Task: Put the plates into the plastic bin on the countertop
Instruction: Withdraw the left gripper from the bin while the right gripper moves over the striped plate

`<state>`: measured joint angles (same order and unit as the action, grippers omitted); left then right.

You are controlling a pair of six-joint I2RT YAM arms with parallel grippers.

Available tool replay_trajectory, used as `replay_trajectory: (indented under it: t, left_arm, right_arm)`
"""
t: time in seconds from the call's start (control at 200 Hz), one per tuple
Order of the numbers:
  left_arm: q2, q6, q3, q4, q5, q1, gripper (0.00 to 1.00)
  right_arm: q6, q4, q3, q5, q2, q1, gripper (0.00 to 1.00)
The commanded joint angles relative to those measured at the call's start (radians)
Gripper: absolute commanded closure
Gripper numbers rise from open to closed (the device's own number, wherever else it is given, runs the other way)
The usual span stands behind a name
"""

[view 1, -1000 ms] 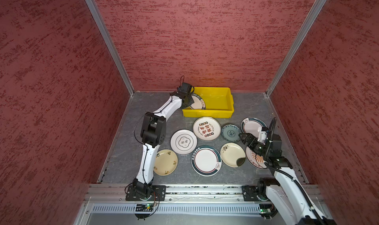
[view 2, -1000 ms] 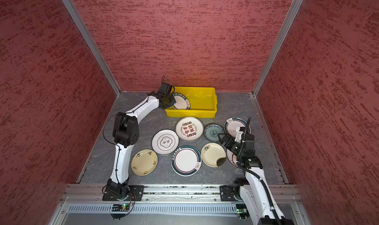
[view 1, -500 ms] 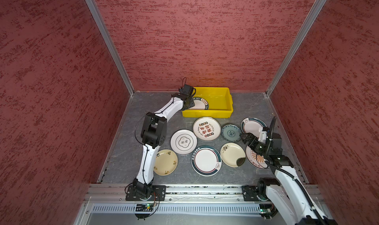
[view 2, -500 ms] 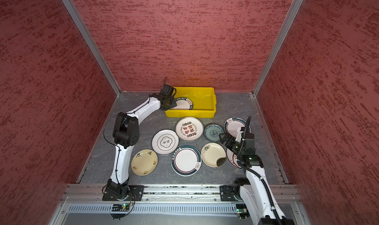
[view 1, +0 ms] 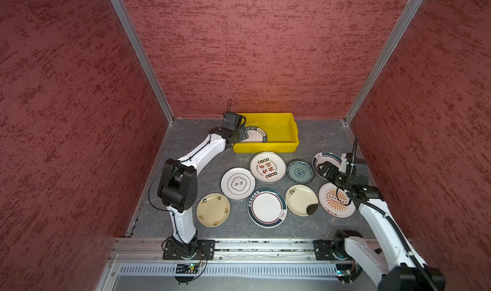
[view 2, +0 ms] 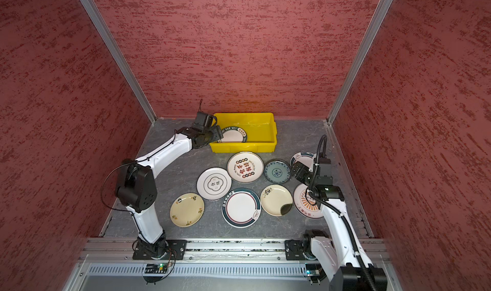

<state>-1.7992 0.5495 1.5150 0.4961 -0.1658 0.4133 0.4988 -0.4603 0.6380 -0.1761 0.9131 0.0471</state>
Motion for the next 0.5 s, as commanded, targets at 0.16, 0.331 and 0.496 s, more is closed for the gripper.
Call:
replay_trajectory:
  t: [0.16, 0.331, 0.496]
  left_arm:
    - [0.266, -0.043, -0.272, -0.152, 0.039, 0.010, 0.01]
    - [0.435, -0.030, -0.467, -0.249, 0.116, 0.007, 0.01]
    - [0.568, -0.039, -0.584, -0.246, 0.136, 0.000, 0.01]
  right_arm:
    - [-0.063, -0.018, 0.067, 0.133, 0.003, 0.061, 0.01]
    - [-0.051, 0.002, 0.060, 0.133, -0.002, 0.121, 0.01]
    - [-0.057, -0.019, 0.078, 0.160, 0.057, 0.166, 0.01]
